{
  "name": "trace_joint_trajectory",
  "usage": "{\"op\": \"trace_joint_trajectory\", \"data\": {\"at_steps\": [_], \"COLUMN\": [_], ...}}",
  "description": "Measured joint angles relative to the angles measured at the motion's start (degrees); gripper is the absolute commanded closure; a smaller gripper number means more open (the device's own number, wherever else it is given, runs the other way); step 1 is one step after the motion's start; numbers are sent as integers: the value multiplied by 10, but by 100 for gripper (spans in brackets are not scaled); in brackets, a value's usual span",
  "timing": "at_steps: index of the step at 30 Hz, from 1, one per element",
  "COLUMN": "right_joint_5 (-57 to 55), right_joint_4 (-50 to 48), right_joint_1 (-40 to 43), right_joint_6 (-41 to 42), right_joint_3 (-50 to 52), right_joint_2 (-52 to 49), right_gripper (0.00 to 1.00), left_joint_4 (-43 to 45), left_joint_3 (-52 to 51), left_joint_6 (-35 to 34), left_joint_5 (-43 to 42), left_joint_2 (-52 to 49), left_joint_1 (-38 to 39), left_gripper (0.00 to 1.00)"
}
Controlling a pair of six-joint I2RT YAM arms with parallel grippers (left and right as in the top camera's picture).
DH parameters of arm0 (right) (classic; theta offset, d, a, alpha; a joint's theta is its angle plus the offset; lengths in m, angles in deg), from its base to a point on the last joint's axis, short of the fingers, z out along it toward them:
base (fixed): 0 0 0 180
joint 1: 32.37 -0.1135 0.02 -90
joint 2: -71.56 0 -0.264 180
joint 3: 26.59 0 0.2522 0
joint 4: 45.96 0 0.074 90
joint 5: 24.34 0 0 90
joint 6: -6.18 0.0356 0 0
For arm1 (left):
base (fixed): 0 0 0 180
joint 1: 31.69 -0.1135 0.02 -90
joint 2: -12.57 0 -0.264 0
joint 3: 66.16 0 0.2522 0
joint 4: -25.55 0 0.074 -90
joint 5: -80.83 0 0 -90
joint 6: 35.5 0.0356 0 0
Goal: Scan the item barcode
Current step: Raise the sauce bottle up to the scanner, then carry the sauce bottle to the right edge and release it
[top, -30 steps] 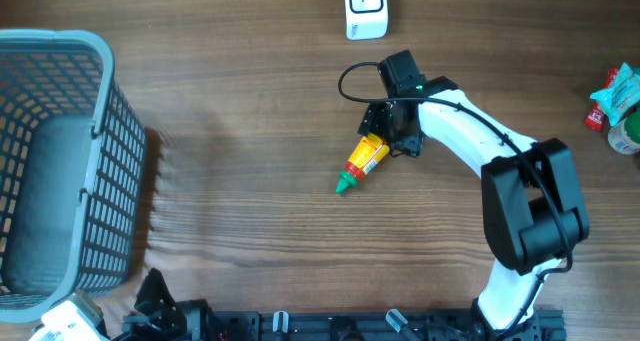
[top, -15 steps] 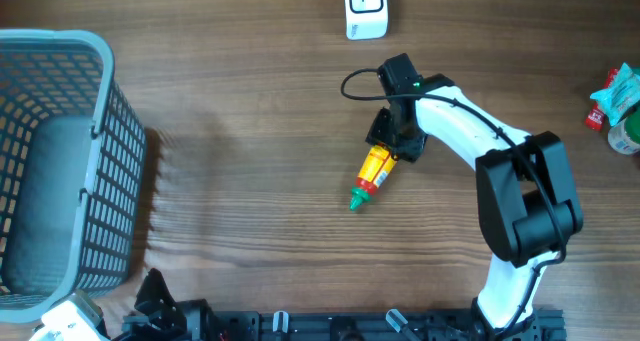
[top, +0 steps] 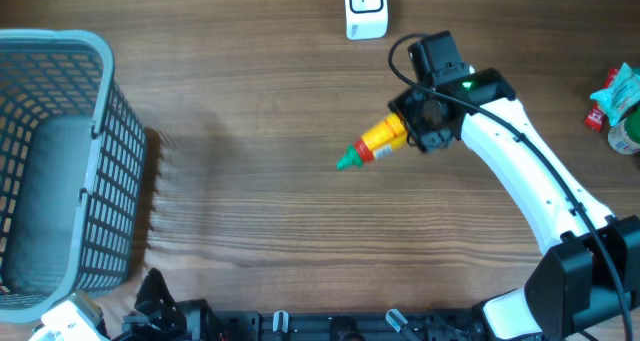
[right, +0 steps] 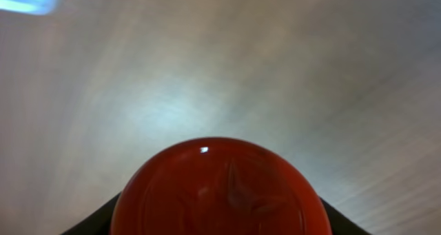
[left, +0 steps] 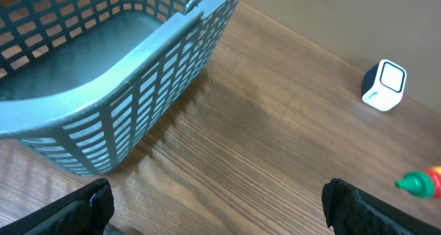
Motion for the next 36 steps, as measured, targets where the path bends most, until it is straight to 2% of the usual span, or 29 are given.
{"op": "trace_joint_trajectory", "data": {"at_steps": [2, 4, 6, 7, 8, 11, 14, 15, 17, 19, 23, 27, 30, 32, 36], "right_joint_5": [-3, -7, -22, -30, -37, -41, -5, 25, 63, 129, 196, 209, 213, 216, 265], "right_joint_4": [-89, -162, -212, -233, -243, -312, -431, -516, -601, -770, -1026, -1021, -948, -913, -776], "right_joint_1": [0, 0, 0, 0, 0, 1, 15, 29, 47, 73, 120, 118, 117, 117, 119], "right_joint_6": [-36, -67, -86, -94, -103, -112, -135, -156, -175, -186, -150, -116, -102, -115, -190], "right_joint_3": [1, -1, -1, -1, -1, 0, 1, 1, 6, 2, -11, -140, -268, -305, -381], "right_joint_2": [0, 0, 0, 0, 0, -1, -22, -50, -85, -150, -290, -425, -504, -516, -516], "right_gripper": [62, 76, 61, 60, 60, 71, 70, 71, 71, 67, 71, 70, 68, 69, 71], "left_joint_4": [0, 0, 0, 0, 0, 0, 0, -1, 0, 0, 0, -1, 0, 0, 0], "left_joint_3": [0, 0, 0, 0, 0, 0, 0, 0, 0, 0, 0, 0, 0, 0, 0], "left_joint_6": [0, 0, 0, 0, 0, 0, 0, 0, 0, 0, 0, 0, 0, 0, 0], "left_joint_5": [0, 0, 0, 0, 0, 0, 0, 0, 0, 0, 0, 0, 0, 0, 0], "left_joint_2": [0, 0, 0, 0, 0, 0, 0, 0, 0, 1, 1, 0, 0, 0, 0], "left_joint_1": [0, 0, 0, 0, 0, 0, 0, 0, 0, 0, 0, 0, 0, 0, 0], "left_gripper": [0, 0, 0, 0, 0, 0, 0, 0, 0, 0, 0, 0, 0, 0, 0]}}
